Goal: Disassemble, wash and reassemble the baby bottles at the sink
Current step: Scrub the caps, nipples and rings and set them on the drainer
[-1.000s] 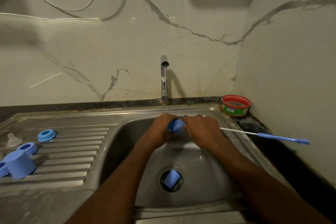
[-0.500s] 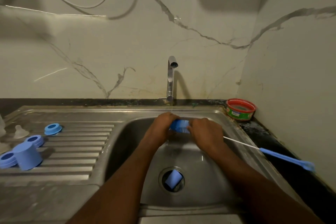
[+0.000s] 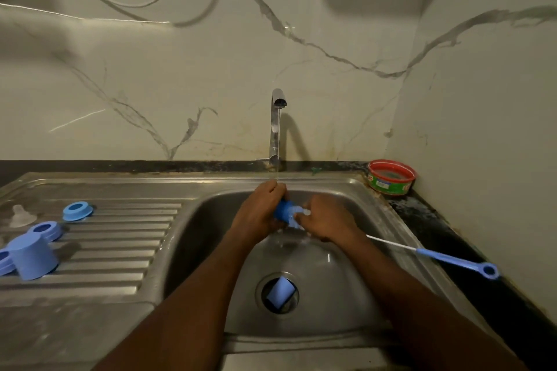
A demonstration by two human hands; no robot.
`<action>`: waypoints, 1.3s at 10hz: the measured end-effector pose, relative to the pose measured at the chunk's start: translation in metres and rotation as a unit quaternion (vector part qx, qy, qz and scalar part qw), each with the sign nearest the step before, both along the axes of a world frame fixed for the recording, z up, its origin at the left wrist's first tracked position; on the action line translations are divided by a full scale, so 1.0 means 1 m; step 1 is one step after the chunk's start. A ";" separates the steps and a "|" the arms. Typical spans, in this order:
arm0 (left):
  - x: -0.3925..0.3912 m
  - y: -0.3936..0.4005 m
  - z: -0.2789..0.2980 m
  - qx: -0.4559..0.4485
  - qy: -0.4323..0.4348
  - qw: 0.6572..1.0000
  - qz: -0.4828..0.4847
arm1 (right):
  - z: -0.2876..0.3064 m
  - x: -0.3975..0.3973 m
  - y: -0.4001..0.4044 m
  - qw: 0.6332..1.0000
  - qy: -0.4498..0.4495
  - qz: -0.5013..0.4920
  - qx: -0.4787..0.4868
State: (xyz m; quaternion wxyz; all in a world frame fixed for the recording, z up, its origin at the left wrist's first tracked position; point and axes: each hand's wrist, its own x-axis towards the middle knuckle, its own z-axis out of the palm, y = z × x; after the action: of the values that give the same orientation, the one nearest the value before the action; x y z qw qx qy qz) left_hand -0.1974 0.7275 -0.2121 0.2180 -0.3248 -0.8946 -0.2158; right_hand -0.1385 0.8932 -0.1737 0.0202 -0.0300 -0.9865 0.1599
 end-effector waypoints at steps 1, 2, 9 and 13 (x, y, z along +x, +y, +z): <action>0.001 -0.002 -0.007 0.025 -0.044 0.998 0.026 | 0.008 0.012 -0.001 0.989 0.082 0.100 0.073; -0.003 0.003 -0.007 0.036 -0.132 0.990 0.031 | 0.015 0.019 0.006 0.967 0.090 0.134 0.198; -0.005 0.009 -0.009 -0.013 -0.148 0.988 0.041 | 0.008 0.016 0.011 0.965 0.164 0.099 0.178; -0.003 0.005 -0.002 0.022 -0.080 0.996 0.039 | -0.001 0.008 0.014 0.977 0.115 0.138 0.115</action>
State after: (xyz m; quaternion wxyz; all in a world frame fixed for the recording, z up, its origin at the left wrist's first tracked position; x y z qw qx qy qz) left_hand -0.2002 0.7329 -0.2137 0.1609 -0.2660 -0.9164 -0.2523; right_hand -0.1306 0.9074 -0.1743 0.1146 0.1276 -0.9840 0.0491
